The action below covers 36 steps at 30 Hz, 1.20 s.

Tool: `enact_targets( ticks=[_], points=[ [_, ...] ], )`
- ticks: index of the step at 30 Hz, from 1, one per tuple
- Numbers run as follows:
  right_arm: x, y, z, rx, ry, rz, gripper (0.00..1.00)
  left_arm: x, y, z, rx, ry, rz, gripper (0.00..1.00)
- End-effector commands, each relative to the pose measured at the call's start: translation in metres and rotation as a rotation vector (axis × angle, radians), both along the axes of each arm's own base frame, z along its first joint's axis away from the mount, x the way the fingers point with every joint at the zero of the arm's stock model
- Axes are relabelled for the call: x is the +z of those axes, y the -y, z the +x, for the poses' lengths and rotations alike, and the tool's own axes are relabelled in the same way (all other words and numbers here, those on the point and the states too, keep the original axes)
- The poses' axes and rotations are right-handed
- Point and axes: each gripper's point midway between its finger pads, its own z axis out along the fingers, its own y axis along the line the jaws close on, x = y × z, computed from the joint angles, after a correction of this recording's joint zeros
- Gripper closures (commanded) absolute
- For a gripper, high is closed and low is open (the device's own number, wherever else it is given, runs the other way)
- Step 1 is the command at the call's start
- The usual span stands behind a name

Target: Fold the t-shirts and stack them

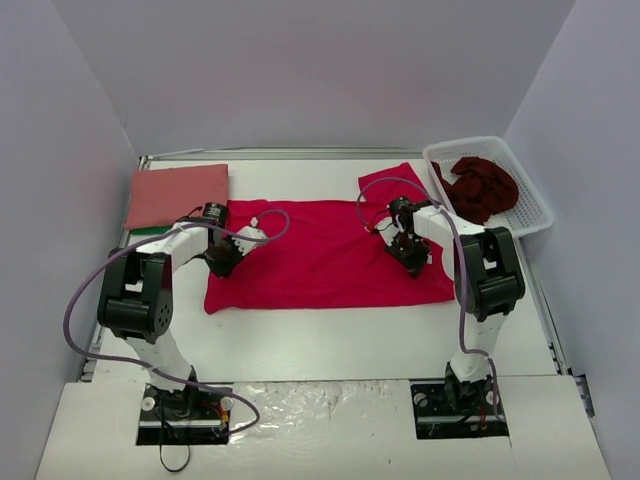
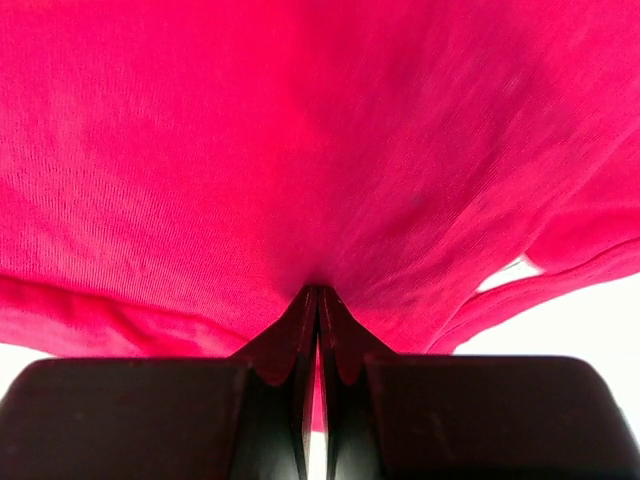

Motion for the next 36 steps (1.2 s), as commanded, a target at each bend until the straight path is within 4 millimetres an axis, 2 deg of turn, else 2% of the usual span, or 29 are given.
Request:
enact_targets(
  ticks=[1,11,20,23,24,27,28,32,33,34,36],
  points=[
    [0.011,0.011,-0.034,0.004,-0.069,-0.012,1.0,-0.022,-0.01,-0.068,-0.053,-0.2,0.067,0.98],
    [0.02,0.014,-0.083,0.016,-0.177,0.009,1.0,-0.008,-0.006,-0.115,-0.125,-0.236,0.092,0.98],
    [0.046,0.016,-0.091,0.032,-0.144,0.022,1.0,-0.011,-0.005,-0.133,-0.123,-0.257,0.096,0.98],
    [0.056,0.018,-0.082,0.034,-0.096,0.012,1.0,-0.003,0.0,-0.128,-0.111,-0.219,0.072,0.98],
    [0.063,0.015,-0.072,0.038,-0.06,0.022,1.0,0.002,0.002,-0.123,-0.105,-0.195,0.062,0.98],
    [0.069,0.01,-0.057,0.042,-0.028,0.041,1.0,0.023,0.009,-0.109,-0.077,-0.1,0.019,0.97],
    [0.074,0.007,-0.045,0.043,-0.001,0.048,1.0,0.038,0.014,-0.1,-0.06,-0.048,-0.009,0.97],
    [0.063,0.0,-0.016,0.031,0.007,0.054,1.0,0.075,0.024,-0.086,-0.04,0.027,-0.064,0.97],
    [0.051,-0.002,-0.011,0.023,-0.014,0.053,1.0,0.084,0.026,-0.084,-0.03,0.043,-0.075,0.97],
    [0.052,-0.006,0.0,0.02,0.002,0.062,1.0,0.094,0.027,-0.081,-0.028,0.06,-0.082,0.97],
    [0.036,-0.011,0.005,0.014,-0.035,0.074,1.0,0.108,0.029,-0.079,-0.018,0.096,-0.099,0.97]
  ],
)
